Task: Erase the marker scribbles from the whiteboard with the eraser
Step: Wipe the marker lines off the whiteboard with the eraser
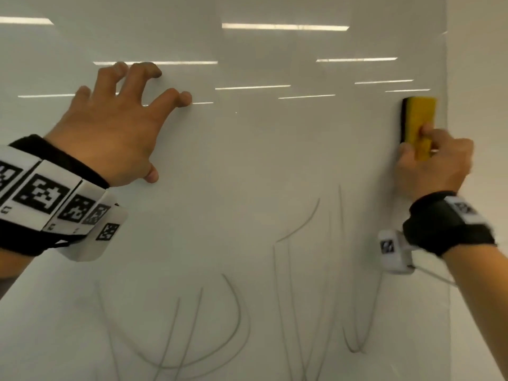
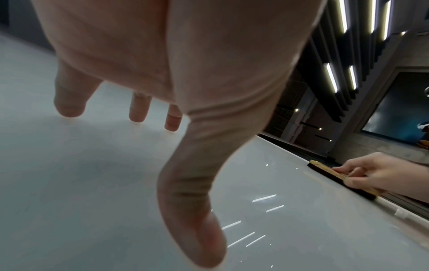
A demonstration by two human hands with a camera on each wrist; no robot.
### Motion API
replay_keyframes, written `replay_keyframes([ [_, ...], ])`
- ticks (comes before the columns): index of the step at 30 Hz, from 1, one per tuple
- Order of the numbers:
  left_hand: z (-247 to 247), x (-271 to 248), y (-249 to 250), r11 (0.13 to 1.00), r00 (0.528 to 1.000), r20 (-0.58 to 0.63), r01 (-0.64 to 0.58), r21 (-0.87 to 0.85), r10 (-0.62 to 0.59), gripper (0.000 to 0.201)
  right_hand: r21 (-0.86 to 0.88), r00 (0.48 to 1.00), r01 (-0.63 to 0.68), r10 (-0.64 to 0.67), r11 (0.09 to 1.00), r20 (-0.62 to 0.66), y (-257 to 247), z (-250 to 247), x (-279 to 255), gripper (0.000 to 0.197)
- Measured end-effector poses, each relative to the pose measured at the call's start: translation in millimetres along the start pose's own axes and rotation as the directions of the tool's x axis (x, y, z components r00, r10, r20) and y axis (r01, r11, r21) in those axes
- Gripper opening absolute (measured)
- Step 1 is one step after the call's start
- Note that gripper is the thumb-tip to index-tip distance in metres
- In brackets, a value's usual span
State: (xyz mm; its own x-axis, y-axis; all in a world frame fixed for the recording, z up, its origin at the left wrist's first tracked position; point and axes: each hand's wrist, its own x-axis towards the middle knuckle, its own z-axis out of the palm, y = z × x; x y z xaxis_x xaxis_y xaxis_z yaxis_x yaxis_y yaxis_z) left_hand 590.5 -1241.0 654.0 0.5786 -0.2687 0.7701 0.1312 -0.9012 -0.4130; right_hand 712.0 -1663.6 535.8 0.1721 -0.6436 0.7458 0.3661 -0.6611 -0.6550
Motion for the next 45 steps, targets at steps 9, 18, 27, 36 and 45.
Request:
replay_keyframes([
  [9, 12.8, -2.6, -8.3, 0.998, 0.995, -0.079, -0.058, -0.008, 0.058, 0.137, 0.144, 0.911, 0.396, -0.408, 0.907, 0.062, 8.9, 2.4, -104.9, 0.045],
  [18, 8.3, -5.1, 0.8, 0.998, 1.000, -0.021, -0.018, -0.056, 0.017, 0.128, 0.082, 0.980, 0.196, -0.197, 0.977, -0.003, 16.0, -2.4, -117.7, 0.045],
  [27, 13.5, -7.5, -1.8, 0.996, 0.998, -0.055, -0.030, -0.078, 0.025, 0.132, 0.083, 0.958, 0.285, -0.286, 0.955, -0.001, 61.9, -7.1, -135.7, 0.047],
  [36, 19.9, 0.7, 0.7, 1.000, 0.995, -0.099, -0.029, -0.009, 0.028, 0.134, 0.130, 0.939, 0.327, -0.337, 0.936, 0.064, 39.2, -11.8, -203.1, 0.045],
  [45, 27.1, 1.4, -3.9, 0.999, 0.992, -0.122, -0.044, -0.001, 0.044, 0.136, 0.054, 1.000, 0.020, -0.021, 0.998, 0.010, 73.1, -14.6, -110.0, 0.046],
])
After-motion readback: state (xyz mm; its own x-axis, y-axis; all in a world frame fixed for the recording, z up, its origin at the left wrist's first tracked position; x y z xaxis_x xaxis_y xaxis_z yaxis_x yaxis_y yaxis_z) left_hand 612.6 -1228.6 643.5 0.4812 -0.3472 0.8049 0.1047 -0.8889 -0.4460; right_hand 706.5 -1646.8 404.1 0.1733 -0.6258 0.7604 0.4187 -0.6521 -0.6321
